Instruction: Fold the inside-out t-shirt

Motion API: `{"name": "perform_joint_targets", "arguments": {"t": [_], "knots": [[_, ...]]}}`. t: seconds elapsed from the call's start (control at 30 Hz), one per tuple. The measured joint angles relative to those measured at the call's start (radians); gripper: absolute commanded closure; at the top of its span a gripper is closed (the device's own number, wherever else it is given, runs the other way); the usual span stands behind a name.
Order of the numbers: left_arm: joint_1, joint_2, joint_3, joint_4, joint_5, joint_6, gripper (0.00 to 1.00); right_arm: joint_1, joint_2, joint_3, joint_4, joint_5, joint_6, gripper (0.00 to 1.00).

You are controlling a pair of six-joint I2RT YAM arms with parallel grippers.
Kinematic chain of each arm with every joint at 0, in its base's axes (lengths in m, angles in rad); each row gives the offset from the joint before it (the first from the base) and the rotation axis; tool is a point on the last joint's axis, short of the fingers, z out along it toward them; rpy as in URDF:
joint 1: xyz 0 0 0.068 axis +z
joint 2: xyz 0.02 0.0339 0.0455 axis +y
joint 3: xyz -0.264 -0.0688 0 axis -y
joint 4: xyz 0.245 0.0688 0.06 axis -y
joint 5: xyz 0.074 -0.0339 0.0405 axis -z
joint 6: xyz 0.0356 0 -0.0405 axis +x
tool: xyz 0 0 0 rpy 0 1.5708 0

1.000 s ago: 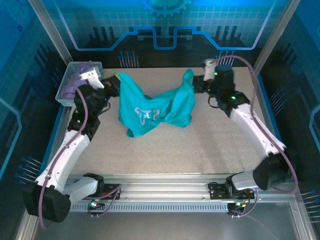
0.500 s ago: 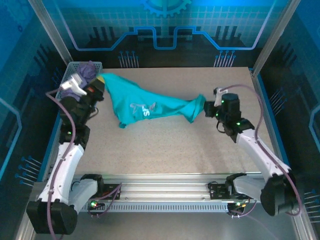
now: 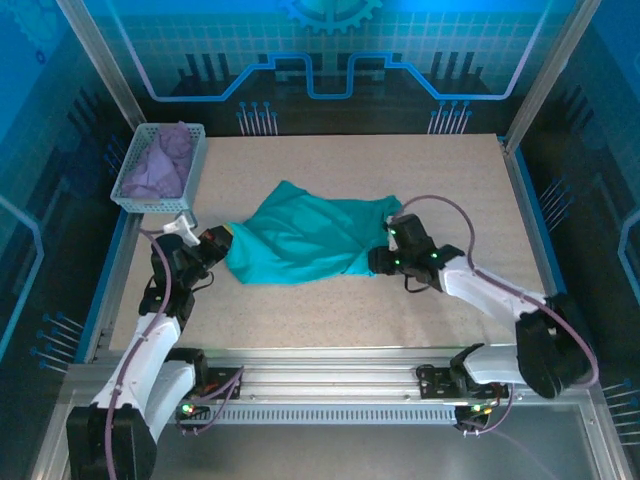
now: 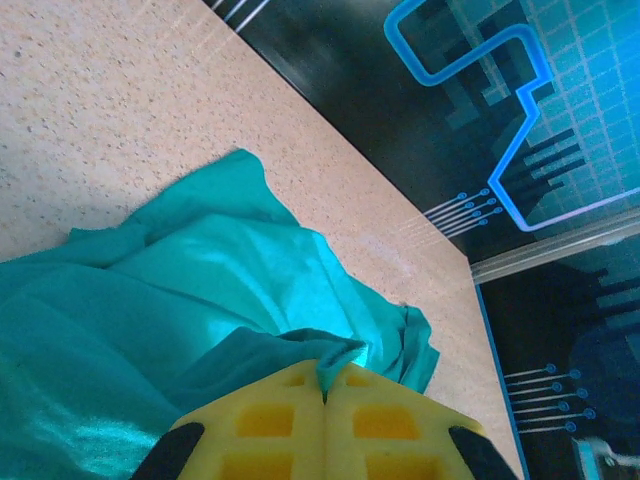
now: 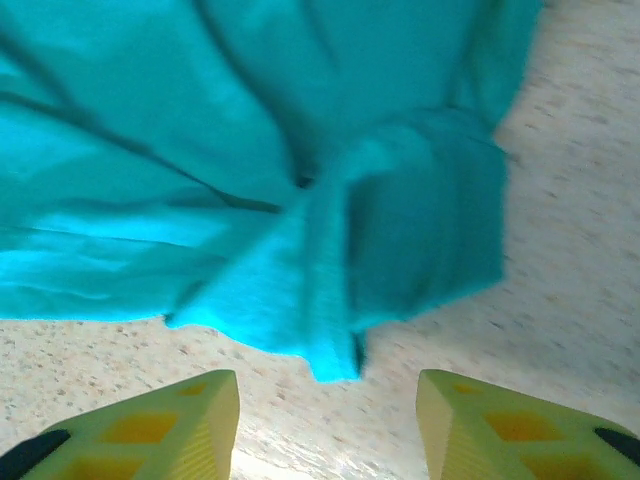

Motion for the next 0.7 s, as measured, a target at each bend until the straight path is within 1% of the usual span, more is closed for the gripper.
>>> {"name": "perform_joint_targets", "arguments": {"t": [0.13,0.2,0.3,0.33,0.37,0.43,0.57,0.7], "knots": [[0.000,0.015,0.000,0.019,0.016,-0.011,1.00,0.004,0.166,0.149,-0.031,0.040,-0.026,0.49],[0.000,0.017,0.000,0.021,0.023,-0.013,1.00,0.004,0.261,0.231,-0.043,0.058,-0.040,0.52],[0.000,0.019,0.000,0.026,0.027,-0.013,1.00,0.004,0.379,0.325,-0.060,0.077,-0.060,0.71],[0.000,0.020,0.000,0.027,0.027,-0.013,1.00,0.004,0.409,0.345,-0.064,0.081,-0.063,0.75],[0.000,0.022,0.000,0.028,0.027,-0.013,1.00,0.004,0.435,0.361,-0.070,0.085,-0.070,0.78],[0.000,0.028,0.000,0.034,0.027,-0.013,1.00,0.000,0.462,0.383,-0.091,0.089,-0.076,0.76],[0.000,0.040,0.000,0.037,0.027,-0.015,1.00,-0.009,0.460,0.410,-0.126,0.114,-0.094,0.64],[0.000,0.042,0.000,0.040,0.027,-0.019,1.00,-0.010,0.411,0.391,-0.148,0.133,-0.098,0.60]]}}
